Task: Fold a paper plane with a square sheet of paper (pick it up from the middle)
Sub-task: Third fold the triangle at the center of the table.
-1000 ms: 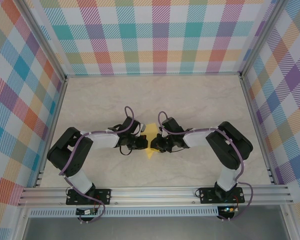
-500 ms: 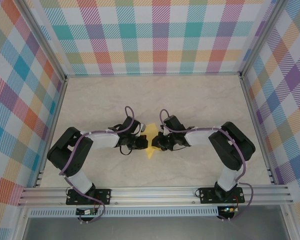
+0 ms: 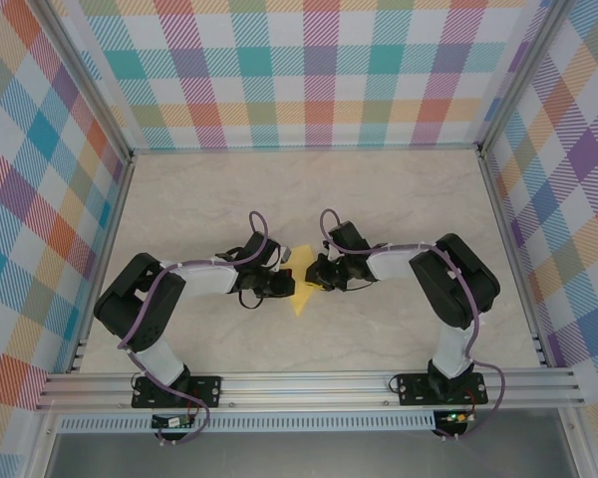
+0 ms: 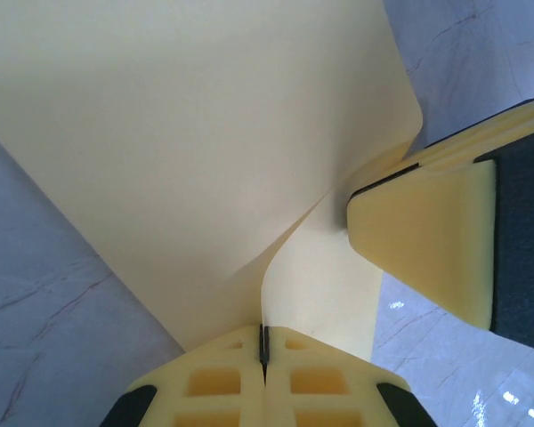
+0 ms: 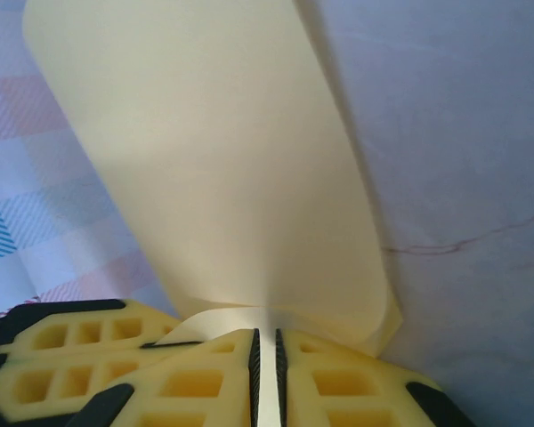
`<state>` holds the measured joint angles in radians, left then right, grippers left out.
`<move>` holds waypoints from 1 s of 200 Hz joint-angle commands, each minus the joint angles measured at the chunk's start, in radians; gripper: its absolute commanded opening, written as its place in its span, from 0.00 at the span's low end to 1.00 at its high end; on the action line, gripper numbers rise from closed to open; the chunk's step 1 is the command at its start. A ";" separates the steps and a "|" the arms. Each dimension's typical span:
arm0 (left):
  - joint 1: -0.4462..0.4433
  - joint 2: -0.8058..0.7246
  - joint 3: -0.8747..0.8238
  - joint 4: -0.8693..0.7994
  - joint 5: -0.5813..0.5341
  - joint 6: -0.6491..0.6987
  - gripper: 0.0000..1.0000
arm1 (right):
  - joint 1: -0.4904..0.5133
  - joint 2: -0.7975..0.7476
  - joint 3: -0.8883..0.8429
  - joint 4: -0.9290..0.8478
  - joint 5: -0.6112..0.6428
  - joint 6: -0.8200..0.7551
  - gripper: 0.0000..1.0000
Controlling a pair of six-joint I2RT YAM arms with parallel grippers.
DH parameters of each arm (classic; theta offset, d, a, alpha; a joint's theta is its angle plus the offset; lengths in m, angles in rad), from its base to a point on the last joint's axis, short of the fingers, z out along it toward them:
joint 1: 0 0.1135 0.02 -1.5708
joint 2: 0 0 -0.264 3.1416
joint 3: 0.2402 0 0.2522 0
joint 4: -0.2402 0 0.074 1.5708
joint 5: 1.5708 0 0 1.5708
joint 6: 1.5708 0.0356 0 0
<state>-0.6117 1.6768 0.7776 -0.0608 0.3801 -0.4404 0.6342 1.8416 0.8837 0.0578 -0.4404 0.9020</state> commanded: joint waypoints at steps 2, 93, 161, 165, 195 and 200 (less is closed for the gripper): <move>0.006 0.024 0.010 -0.068 -0.043 0.025 0.02 | -0.001 0.026 0.018 -0.036 0.028 -0.014 0.16; 0.006 0.009 0.010 -0.083 -0.052 0.034 0.02 | -0.040 -0.053 0.068 -0.064 -0.030 -0.061 0.17; 0.006 0.007 0.009 -0.082 -0.050 0.033 0.02 | -0.042 0.031 0.063 -0.070 0.010 -0.067 0.17; 0.006 0.008 0.009 -0.081 -0.050 0.033 0.02 | -0.042 0.035 0.060 -0.069 0.015 -0.069 0.16; 0.006 0.009 0.009 -0.080 -0.050 0.034 0.02 | -0.045 0.068 0.051 -0.071 0.017 -0.057 0.16; 0.006 0.009 0.011 -0.081 -0.050 0.034 0.02 | -0.045 0.069 0.051 -0.068 0.008 -0.052 0.16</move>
<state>-0.6117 1.6768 0.7845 -0.0761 0.3725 -0.4259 0.5915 1.8778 0.9482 0.0086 -0.4389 0.8547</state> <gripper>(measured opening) 0.038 0.164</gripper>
